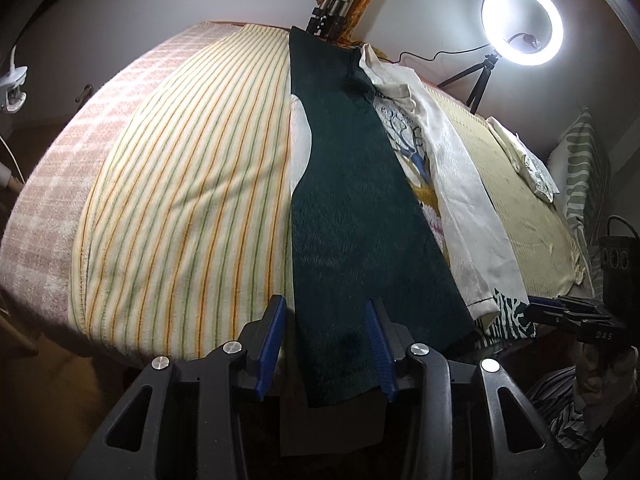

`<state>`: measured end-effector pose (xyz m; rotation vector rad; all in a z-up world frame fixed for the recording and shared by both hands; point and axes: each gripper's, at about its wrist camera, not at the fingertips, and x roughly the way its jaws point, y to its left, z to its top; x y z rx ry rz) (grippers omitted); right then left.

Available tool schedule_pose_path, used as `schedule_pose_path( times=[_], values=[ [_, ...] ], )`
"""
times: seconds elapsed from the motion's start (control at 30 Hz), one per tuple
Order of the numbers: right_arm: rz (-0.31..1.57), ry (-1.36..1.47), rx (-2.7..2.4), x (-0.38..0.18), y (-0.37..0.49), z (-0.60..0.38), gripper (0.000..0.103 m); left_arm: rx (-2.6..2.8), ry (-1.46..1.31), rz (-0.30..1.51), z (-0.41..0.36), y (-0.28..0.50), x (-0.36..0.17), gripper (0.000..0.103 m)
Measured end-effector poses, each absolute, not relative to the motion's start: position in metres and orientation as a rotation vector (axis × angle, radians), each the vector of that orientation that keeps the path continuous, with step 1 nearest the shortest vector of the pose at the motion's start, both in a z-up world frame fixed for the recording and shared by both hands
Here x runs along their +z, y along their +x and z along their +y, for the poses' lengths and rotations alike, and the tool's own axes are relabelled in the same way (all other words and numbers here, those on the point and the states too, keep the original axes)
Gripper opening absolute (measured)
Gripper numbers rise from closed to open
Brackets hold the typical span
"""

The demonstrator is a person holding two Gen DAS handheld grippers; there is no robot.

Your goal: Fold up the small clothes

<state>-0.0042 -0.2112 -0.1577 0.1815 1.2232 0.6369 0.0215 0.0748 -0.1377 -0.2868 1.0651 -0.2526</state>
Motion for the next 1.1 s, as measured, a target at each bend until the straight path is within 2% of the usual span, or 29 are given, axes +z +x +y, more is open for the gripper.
schedule_pose_path(
  times=[0.07, 0.13, 0.2, 0.23, 0.43, 0.47, 0.57, 0.67, 0.77, 0.8, 0.83, 0.97, 1.03, 1.07, 1.1],
  values=[
    [1.238, 0.208, 0.655, -0.161, -0.005, -0.210, 0.007, -0.250, -0.269, 1.060, 0.073, 0.022, -0.138, 0.037],
    [1.235, 0.228, 0.662, -0.165, -0.005, -0.214, 0.005, -0.242, -0.239, 1.056, 0.070, 0.023, -0.138, 0.025],
    [1.235, 0.276, 0.670, -0.166, -0.006, -0.223, 0.004, -0.245, -0.215, 1.056, 0.068, 0.022, -0.138, 0.003],
    [1.228, 0.300, 0.676, -0.163, -0.006, -0.227, 0.004, -0.249, -0.216, 1.055, 0.068, 0.021, -0.137, 0.001],
    [1.187, 0.303, 0.672, -0.151, -0.014, -0.239, 0.004, -0.287, -0.245, 1.013, 0.070, 0.012, -0.123, 0.000],
    [1.205, 0.285, 0.656, -0.156, -0.014, -0.239, 0.004, -0.294, -0.243, 1.022, 0.069, 0.013, -0.125, 0.003],
    [1.226, 0.241, 0.630, -0.166, -0.011, -0.240, 0.004, -0.291, -0.266, 1.063, 0.068, 0.015, -0.137, 0.040],
    [1.229, 0.300, 0.654, -0.167, -0.008, -0.245, 0.005, -0.293, -0.275, 1.061, 0.070, 0.015, -0.137, 0.042],
    [1.215, 0.370, 0.678, -0.163, -0.005, -0.252, 0.026, -0.285, -0.286, 1.064, 0.072, 0.018, -0.139, 0.042],
    [1.212, 0.388, 0.686, -0.163, -0.004, -0.254, 0.038, -0.283, -0.293, 1.062, 0.072, 0.018, -0.139, 0.042],
    [1.213, 0.402, 0.693, -0.165, -0.005, -0.255, 0.042, -0.282, -0.293, 1.064, 0.072, 0.019, -0.139, 0.041],
    [1.249, 0.433, 0.719, -0.175, -0.004, -0.247, 0.042, -0.279, -0.277, 1.064, 0.070, 0.019, -0.139, 0.037],
    [1.239, 0.436, 0.728, -0.176, -0.004, -0.244, 0.042, -0.271, -0.260, 1.064, 0.069, 0.019, -0.140, 0.024],
    [1.239, 0.426, 0.728, -0.175, -0.005, -0.243, 0.039, -0.270, -0.255, 1.063, 0.068, 0.019, -0.141, 0.013],
    [1.239, 0.417, 0.724, -0.174, -0.004, -0.243, 0.026, -0.275, -0.258, 1.070, 0.068, 0.020, -0.142, 0.007]
  ],
)
